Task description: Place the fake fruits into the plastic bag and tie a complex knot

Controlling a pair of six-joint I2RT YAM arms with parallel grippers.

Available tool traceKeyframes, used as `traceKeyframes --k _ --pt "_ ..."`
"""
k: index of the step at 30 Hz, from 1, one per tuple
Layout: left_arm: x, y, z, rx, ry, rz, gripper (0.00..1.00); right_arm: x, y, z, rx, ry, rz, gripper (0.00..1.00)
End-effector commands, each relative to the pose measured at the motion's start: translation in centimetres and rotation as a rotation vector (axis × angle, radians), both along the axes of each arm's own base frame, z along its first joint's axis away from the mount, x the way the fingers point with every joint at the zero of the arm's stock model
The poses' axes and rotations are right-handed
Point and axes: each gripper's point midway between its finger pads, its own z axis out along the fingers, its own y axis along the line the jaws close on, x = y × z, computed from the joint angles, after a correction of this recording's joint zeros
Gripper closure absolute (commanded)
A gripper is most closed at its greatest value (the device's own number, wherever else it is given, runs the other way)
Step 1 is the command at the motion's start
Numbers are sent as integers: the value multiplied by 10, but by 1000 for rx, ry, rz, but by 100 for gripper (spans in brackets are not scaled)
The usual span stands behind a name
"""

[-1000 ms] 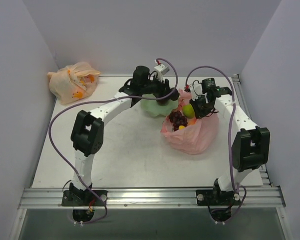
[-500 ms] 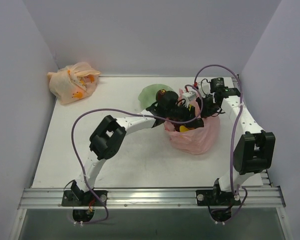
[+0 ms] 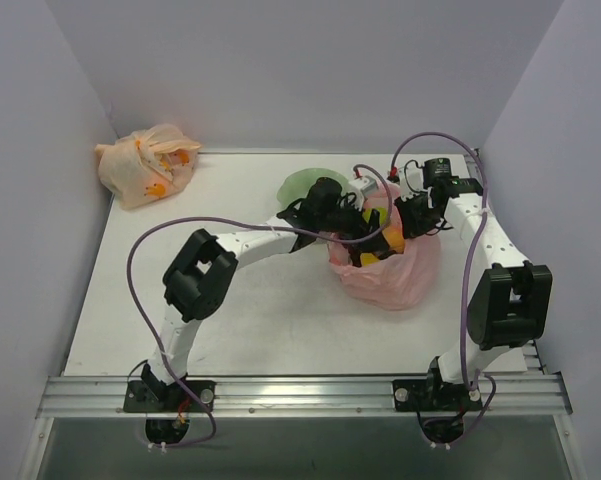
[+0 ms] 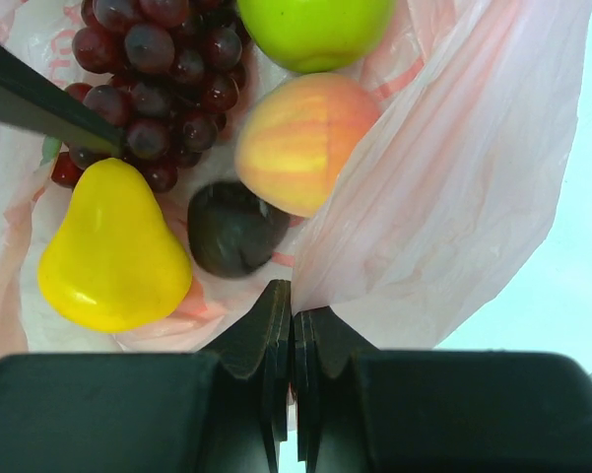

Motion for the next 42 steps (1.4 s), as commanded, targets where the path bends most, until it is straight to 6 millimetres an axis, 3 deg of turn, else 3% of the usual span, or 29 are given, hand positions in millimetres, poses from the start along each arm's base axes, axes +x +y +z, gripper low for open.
traceKeyframes --k 1,4,12,17,38,42 --pt "37 32 87 -110 -205 78 2 -5 0 13 14 -29 7 100" --pt "60 47 92 -87 -256 121 3 -4 1 14 16 -30 9 100" --pt "159 112 79 52 -440 400 3 -5 1 16 14 -35 12 100" --pt "191 124 55 190 -589 444 3 -6 0 11 5 -23 16 100" --pt "214 103 -34 239 -535 379 2 -6 2 4 14 1 21 100" --pt "219 102 -38 238 -528 392 3 -6 3 3 18 4 22 100"
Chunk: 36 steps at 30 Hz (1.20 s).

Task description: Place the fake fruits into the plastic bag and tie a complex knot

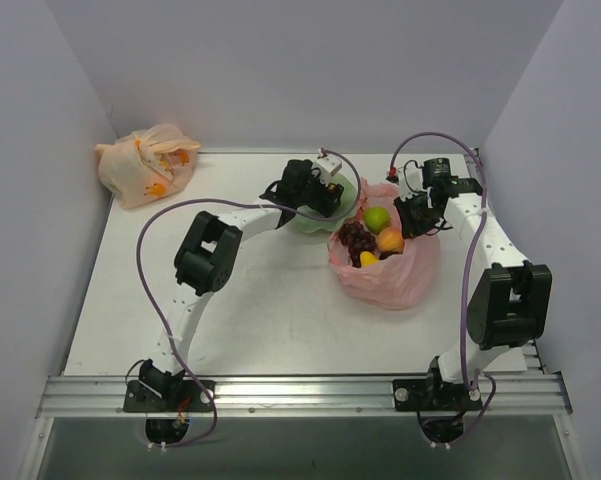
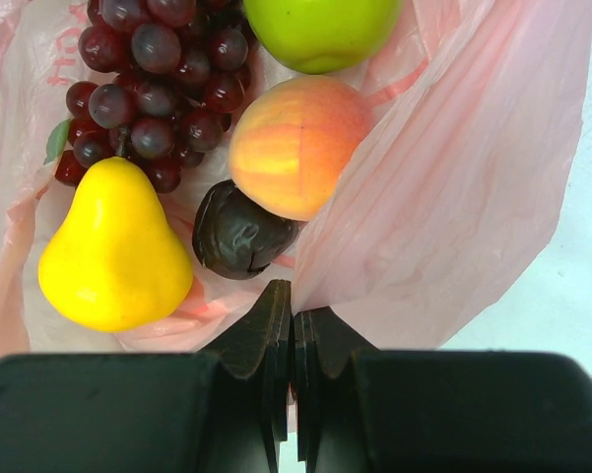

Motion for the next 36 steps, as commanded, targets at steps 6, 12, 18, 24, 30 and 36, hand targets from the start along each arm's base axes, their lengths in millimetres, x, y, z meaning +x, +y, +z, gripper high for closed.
traceKeyframes --k 6,12,18,24,30,36 --pt "13 -7 36 -61 -72 -9 8 -6 2 2 13 7 16 100" --pt "5 2 83 -120 -106 -22 32 -5 4 3 17 4 19 100" --pt "-11 5 128 -200 -106 -55 36 -4 5 3 25 6 16 100" --pt "-63 -19 166 -351 13 -236 37 -1 6 8 34 -6 4 100" --pt "-109 -54 160 -366 67 -348 37 3 5 15 42 -24 -19 100" --pt "-157 -92 141 -438 202 -424 36 4 2 19 49 -34 -36 100"
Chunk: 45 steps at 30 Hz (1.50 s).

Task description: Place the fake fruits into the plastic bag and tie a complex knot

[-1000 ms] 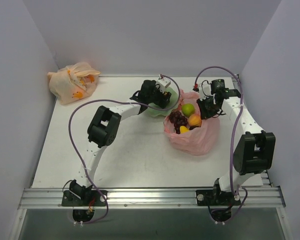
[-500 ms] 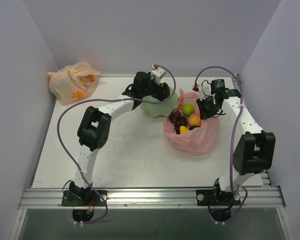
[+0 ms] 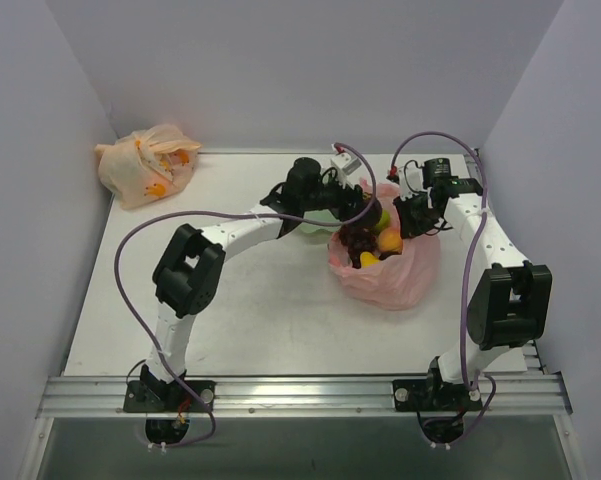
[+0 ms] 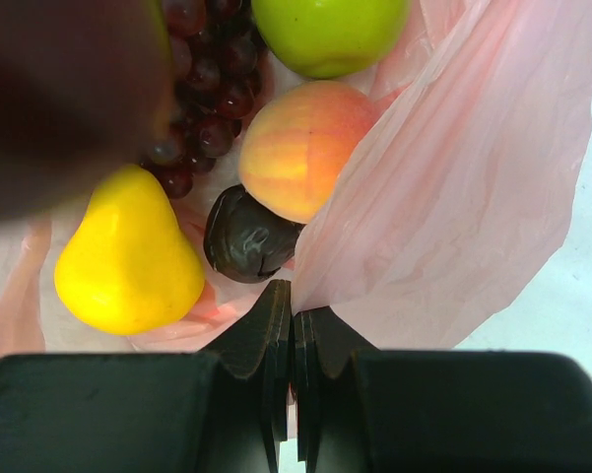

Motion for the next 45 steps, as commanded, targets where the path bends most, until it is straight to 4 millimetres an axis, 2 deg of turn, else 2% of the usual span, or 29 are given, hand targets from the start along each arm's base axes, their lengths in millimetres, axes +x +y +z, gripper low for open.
traceKeyframes --k 1,6,10,12,16,17,20,23,29,30,32,35,38,43,45 --pt "-31 -25 15 -98 40 -85 36 3 -2 18 26 -34 -22 100" --pt "-66 -55 3 -97 79 -150 34 0 -5 18 27 -38 -29 100" --pt "-79 -66 -16 -77 120 -173 33 -2 -9 18 23 -38 -35 100" --pt "-80 -67 -27 -62 136 -164 31 -3 -11 18 19 -39 -35 100" --pt "-78 -62 -43 -18 133 -123 15 -6 -12 17 15 -38 -28 100" --pt "-77 -60 -44 -11 124 -114 3 -7 -12 17 17 -38 -28 100" --pt "-76 -53 -41 9 88 -104 3 -9 -11 15 20 -33 -22 100" --pt "-79 -46 -26 9 35 -117 3 -10 -10 16 23 -35 -19 100" --pt "-79 -24 9 6 -45 -130 3 -13 -11 16 20 -36 -14 100" --pt "-74 -16 10 11 -43 -117 2 -14 -11 16 20 -35 -14 100" --pt "-71 -5 24 -4 -49 -105 3 -15 -11 16 19 -37 -11 100" --pt "-56 18 28 9 -39 -49 3 -17 -10 14 19 -33 -7 100" --pt "-49 45 16 48 -10 0 3 -18 -10 15 19 -33 -7 100" --pt "-56 82 -26 174 27 48 3 -19 -9 14 23 -31 -3 100" --pt "-58 93 -35 200 54 64 8 -20 -9 13 23 -27 -2 100"
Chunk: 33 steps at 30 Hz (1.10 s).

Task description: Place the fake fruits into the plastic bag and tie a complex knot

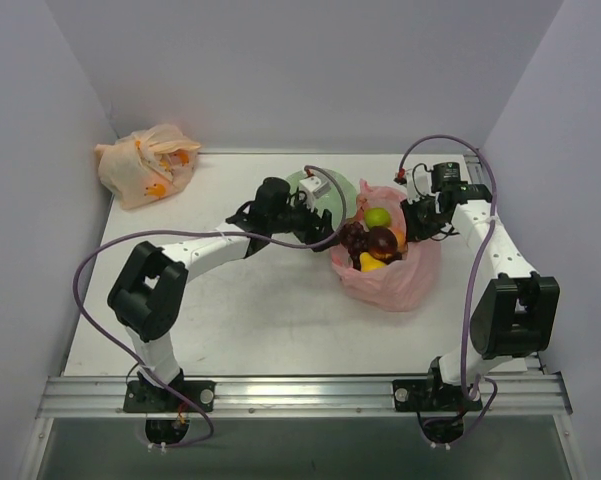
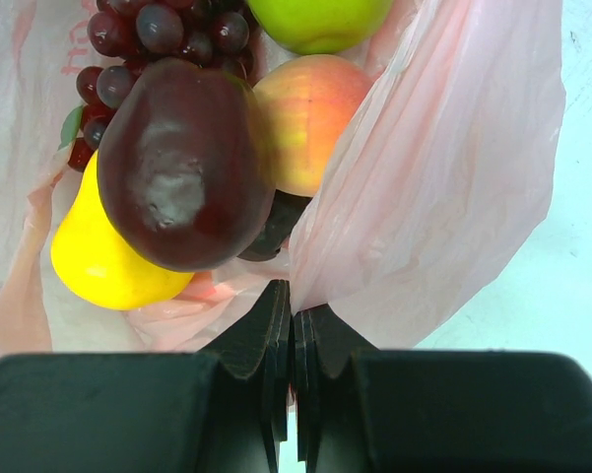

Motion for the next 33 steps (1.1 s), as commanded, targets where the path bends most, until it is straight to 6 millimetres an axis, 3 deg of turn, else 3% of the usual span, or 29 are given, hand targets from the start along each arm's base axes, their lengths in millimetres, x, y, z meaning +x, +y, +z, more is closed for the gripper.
traceKeyframes --k 1,7,9,15,16,18,25,26,27,30,33 --pt "-11 19 -16 76 23 12 10 -10 2 7 9 -8 15 100" --pt "-10 29 -47 141 43 40 18 -17 4 4 8 4 29 100" --pt "1 29 -48 160 11 63 18 -21 3 3 2 10 35 100" --pt "43 39 -82 237 27 151 19 -30 5 -2 -2 30 51 100" --pt "52 38 -77 232 17 164 20 -31 5 -3 -4 33 54 100" --pt "59 39 -87 250 25 176 20 -32 6 -3 -7 35 58 100" --pt "97 34 -83 249 -39 229 20 -42 10 -7 -1 60 80 100" --pt "107 29 -70 230 -67 239 19 -44 12 -8 -2 66 89 100" --pt "114 29 -75 233 -65 250 18 -46 13 -9 -3 69 93 100" --pt "138 26 -61 208 -98 283 16 -52 14 -12 -6 85 105 100" --pt "150 22 -45 167 -107 276 14 -57 15 -13 -3 97 109 100"
